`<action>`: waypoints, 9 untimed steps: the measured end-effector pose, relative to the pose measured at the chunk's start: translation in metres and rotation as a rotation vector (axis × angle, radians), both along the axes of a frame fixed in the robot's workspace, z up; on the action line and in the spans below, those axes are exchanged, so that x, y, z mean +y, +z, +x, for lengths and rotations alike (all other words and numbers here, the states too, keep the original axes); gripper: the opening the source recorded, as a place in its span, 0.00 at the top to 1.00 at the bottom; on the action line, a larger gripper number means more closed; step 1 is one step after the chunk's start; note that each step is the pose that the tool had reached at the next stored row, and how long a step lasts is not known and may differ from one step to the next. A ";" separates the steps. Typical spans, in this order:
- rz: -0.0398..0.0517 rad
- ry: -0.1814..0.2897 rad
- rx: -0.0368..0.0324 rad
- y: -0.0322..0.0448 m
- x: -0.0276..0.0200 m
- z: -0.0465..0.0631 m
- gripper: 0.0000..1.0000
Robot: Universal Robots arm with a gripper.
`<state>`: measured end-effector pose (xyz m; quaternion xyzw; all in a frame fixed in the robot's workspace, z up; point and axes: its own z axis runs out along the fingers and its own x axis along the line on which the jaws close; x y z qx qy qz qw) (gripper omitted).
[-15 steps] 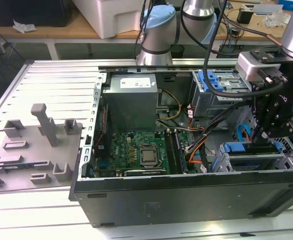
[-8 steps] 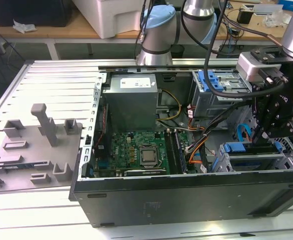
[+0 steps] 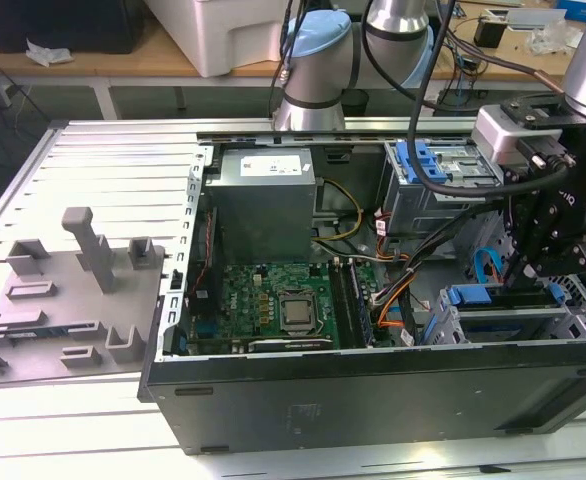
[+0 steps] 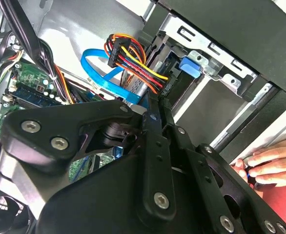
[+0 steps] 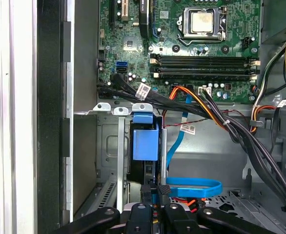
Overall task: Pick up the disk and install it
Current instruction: 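Insert the second disk wire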
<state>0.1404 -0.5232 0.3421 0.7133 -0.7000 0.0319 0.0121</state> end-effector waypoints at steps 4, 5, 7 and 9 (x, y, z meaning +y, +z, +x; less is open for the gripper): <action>-0.0001 0.000 0.0001 -0.0011 0.0000 0.000 0.84; -0.0002 0.000 0.0001 -0.0014 0.0000 0.000 0.84; -0.0001 0.000 0.0001 -0.0020 0.0000 0.000 0.84; -0.0003 0.000 0.0001 -0.0024 0.0000 0.000 0.84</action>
